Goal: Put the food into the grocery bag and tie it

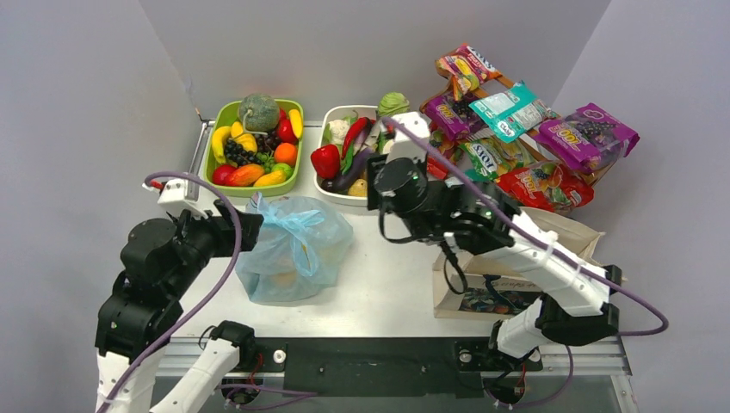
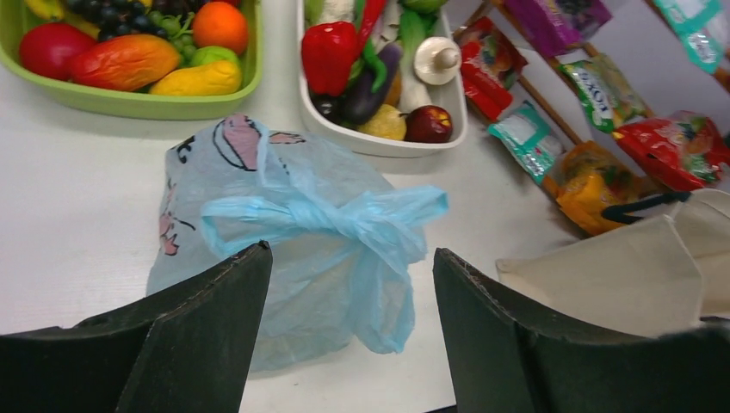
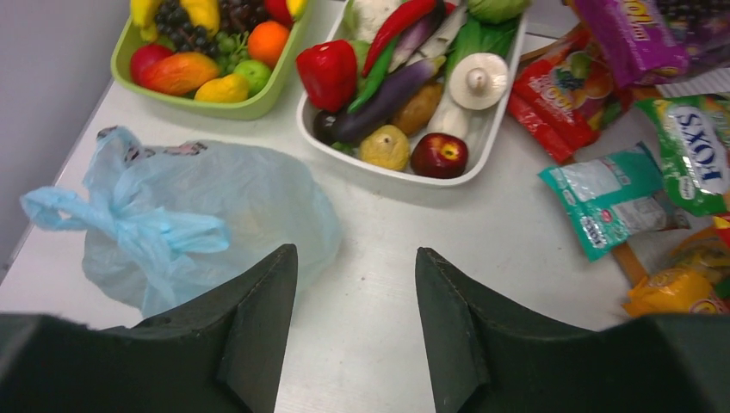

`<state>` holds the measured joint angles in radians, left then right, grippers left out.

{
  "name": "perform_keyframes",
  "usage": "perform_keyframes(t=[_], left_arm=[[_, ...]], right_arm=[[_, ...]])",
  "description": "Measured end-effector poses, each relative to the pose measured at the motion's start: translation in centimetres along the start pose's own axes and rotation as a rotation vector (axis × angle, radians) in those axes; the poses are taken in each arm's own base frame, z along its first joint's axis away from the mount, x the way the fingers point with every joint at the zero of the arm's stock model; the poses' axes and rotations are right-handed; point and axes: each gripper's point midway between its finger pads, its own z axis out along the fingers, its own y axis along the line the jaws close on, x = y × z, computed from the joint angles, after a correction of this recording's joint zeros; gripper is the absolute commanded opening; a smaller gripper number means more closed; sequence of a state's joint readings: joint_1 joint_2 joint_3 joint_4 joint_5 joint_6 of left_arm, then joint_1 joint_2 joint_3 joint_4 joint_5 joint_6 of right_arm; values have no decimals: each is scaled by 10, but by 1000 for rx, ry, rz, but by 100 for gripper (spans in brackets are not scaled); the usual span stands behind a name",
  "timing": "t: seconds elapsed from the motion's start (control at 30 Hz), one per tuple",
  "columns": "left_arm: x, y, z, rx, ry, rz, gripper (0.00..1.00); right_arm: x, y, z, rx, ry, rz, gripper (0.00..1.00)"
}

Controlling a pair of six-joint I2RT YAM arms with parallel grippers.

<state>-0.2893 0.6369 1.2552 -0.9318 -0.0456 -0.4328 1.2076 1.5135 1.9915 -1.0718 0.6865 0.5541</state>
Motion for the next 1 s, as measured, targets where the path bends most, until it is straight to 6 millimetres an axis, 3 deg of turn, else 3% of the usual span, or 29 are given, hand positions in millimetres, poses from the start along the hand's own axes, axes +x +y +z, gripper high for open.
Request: perform_keyframes(t=[0.1,0.3,0.43,0.63,0.83,1.0], left_arm=[[-1,-15,-10,92,-26,-10,67],[-2,-40,-22,246,-60,-57,67],[2,-56,-19,337,-39,-83,71],[7,-84,-3,473,19,-125,73],[31,-126,37,593,169,-94,74],[79,-204,52,754,334,95,75]], right_arm=[[-14,-35,-6,54,-34,50,52],[-22,-107,-20,180,-76,124,73],[-24,-157,-35,286,-109,181,86],[-24,-231,-63,481,-160,281,92],[-17,-257,-75,560,-159,317,93],[-6,-256,-76,545,-132,314,95]])
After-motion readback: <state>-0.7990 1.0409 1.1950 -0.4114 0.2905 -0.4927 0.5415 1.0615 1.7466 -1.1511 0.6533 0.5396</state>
